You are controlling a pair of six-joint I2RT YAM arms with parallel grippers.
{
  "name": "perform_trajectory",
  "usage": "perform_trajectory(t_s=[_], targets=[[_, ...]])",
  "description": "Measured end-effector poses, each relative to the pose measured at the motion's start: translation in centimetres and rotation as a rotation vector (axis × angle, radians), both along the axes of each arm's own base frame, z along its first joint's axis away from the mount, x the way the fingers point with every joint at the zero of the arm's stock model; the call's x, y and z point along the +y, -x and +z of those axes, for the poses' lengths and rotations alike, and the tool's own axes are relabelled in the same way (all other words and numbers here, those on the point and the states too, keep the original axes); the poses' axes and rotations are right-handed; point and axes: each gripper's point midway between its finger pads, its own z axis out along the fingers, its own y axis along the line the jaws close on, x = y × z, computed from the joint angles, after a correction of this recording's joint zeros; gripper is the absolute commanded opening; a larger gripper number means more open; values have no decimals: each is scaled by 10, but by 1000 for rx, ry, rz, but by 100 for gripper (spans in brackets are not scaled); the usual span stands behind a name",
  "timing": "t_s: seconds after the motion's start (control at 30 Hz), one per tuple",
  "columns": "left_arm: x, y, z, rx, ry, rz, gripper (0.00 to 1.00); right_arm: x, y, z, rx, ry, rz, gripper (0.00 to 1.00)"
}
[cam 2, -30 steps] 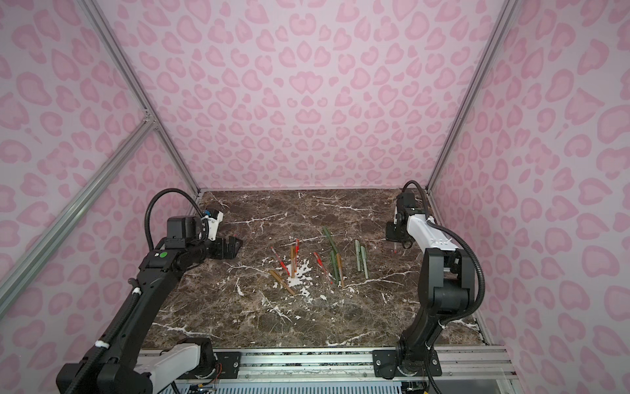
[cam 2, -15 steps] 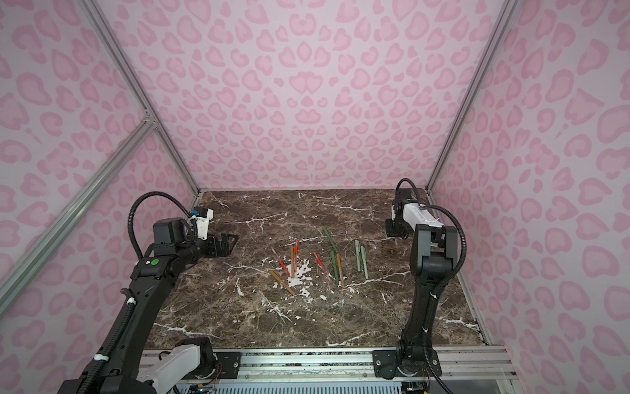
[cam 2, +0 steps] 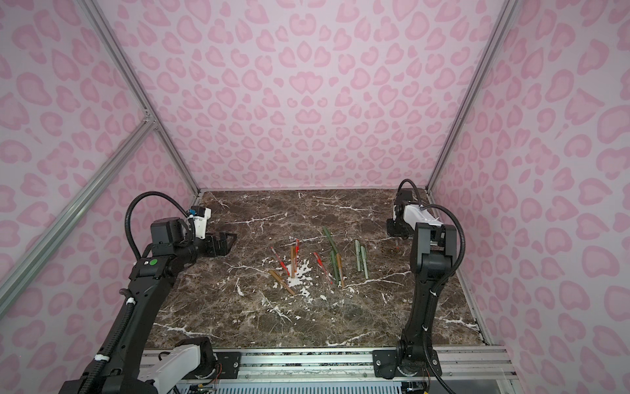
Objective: Open the pen caps
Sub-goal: 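Lower the uncapped red pen to the table and open the right gripper, then reach the right gripper to a second red gel pen and grasp it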
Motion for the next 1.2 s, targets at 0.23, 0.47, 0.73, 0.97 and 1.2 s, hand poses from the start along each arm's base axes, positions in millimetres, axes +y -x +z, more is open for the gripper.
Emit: perform_trajectory(t_s=[0.23, 0.47, 0.73, 0.97, 1.2], targets=[[1, 0, 1, -6, 2, 4, 98, 4, 9, 10, 2, -28, -12, 39], [1, 0, 0, -2, 2, 3, 98, 18, 32, 75, -132, -91, -54, 43], [1, -2, -4, 11, 6, 0, 98, 94, 79, 106, -183, -180, 47, 42], [2, -4, -5, 15, 7, 2, 98, 180, 113, 113, -170, -249, 230, 40], [2, -3, -4, 14, 6, 2, 98, 240, 145, 92, -86, -264, 351, 38]])
